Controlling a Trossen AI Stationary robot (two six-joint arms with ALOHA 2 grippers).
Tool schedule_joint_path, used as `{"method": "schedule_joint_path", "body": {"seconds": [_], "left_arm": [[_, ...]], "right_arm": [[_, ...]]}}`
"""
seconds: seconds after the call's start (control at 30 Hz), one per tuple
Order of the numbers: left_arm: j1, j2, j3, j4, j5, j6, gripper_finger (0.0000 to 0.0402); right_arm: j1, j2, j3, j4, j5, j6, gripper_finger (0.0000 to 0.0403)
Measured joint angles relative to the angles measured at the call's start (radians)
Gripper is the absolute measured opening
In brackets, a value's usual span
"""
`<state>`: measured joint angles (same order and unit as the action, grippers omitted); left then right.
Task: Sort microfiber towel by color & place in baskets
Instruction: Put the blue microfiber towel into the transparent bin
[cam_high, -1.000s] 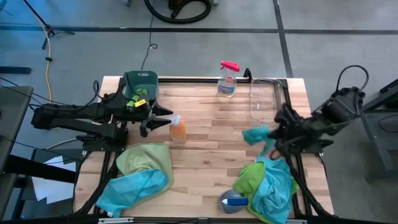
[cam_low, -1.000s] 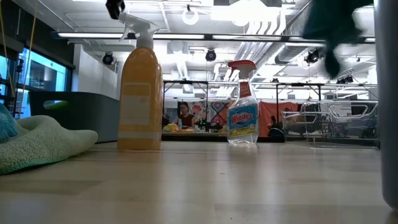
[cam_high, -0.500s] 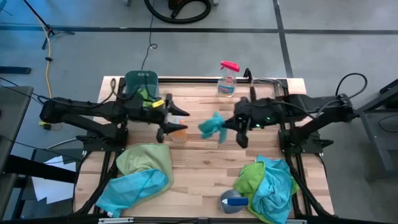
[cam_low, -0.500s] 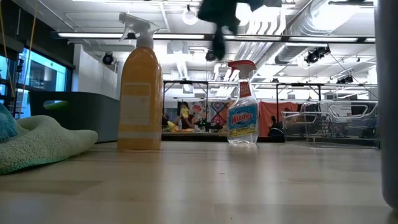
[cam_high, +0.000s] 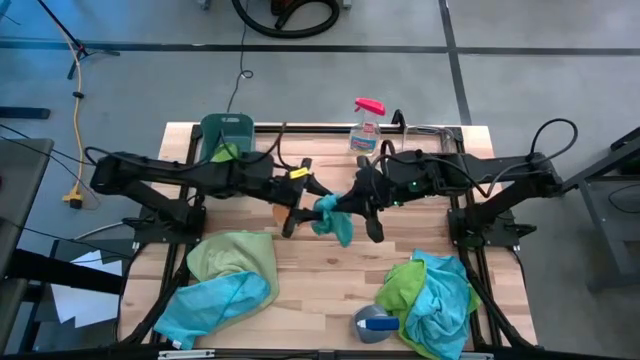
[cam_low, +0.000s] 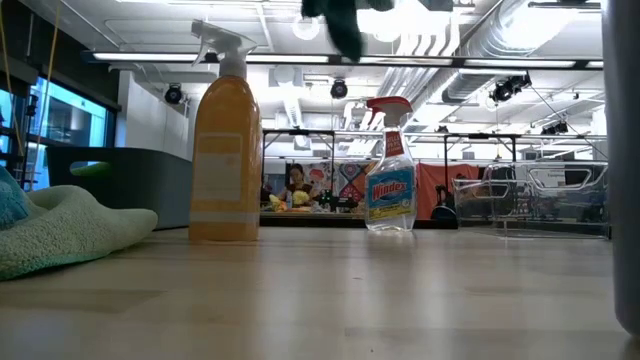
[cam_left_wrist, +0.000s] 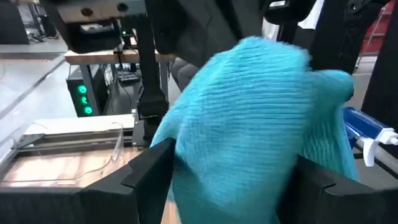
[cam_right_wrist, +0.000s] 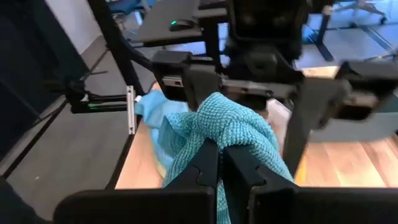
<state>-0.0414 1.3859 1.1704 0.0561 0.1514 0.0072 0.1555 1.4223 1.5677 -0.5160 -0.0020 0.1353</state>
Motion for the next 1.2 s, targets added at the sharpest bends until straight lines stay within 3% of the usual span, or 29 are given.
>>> {"method": "schedule_joint_path", "body": {"seconds": [0.17, 0.27, 0.33, 0.43, 0.5, 0.7, 0.8, 0.93, 1.1, 1.2], "left_arm": [[0.0, 0.026, 0.028, 0.002, 0.052, -0.004, 0.0221], [0.0, 0.025, 0.029, 0.001, 0.053, -0.009, 0.0198], [0.0, 0.021, 0.029, 0.0, 0.049, -0.001, 0.0156], [0.0, 0.006, 0.029, -0.009, 0.048, 0.034, 0.005], [0.002, -0.002, 0.029, -0.018, 0.042, 0.047, 0.0018], [0.018, -0.059, 0.029, -0.147, -0.042, 0.056, 0.0005], [0.028, -0.136, 0.029, -0.296, -0.13, 0.057, 0.0003], [0.039, -0.291, 0.029, -0.493, -0.351, 0.056, 0.0002], [0.042, -0.461, 0.03, -0.614, -0.649, 0.037, 0.0001], [0.042, -0.52, 0.029, -0.666, -0.776, -0.008, 0.0001]], "right_arm": [[-0.011, 0.0, 0.0, 0.008, 0.024, -0.024, 0.0], [-0.018, 0.0, 0.0, 0.015, 0.024, -0.024, 0.0], [-0.019, 0.0, 0.0, 0.015, 0.024, -0.023, 0.0], [-0.021, 0.0, 0.0, 0.016, 0.026, -0.013, 0.0009], [-0.026, 0.0, 0.0, 0.017, 0.035, 0.031, 0.003], [-0.032, -0.013, 0.002, 0.001, 0.064, 0.057, 0.0141], [-0.035, -0.029, 0.026, -0.05, 0.075, 0.027, 0.0194], [-0.038, -0.059, 0.068, -0.138, 0.16, 0.021, 0.0242], [-0.039, -0.084, 0.082, -0.196, 0.279, 0.006, 0.0256], [-0.039, -0.09, 0.083, -0.206, 0.325, -0.01, 0.0256]]}}
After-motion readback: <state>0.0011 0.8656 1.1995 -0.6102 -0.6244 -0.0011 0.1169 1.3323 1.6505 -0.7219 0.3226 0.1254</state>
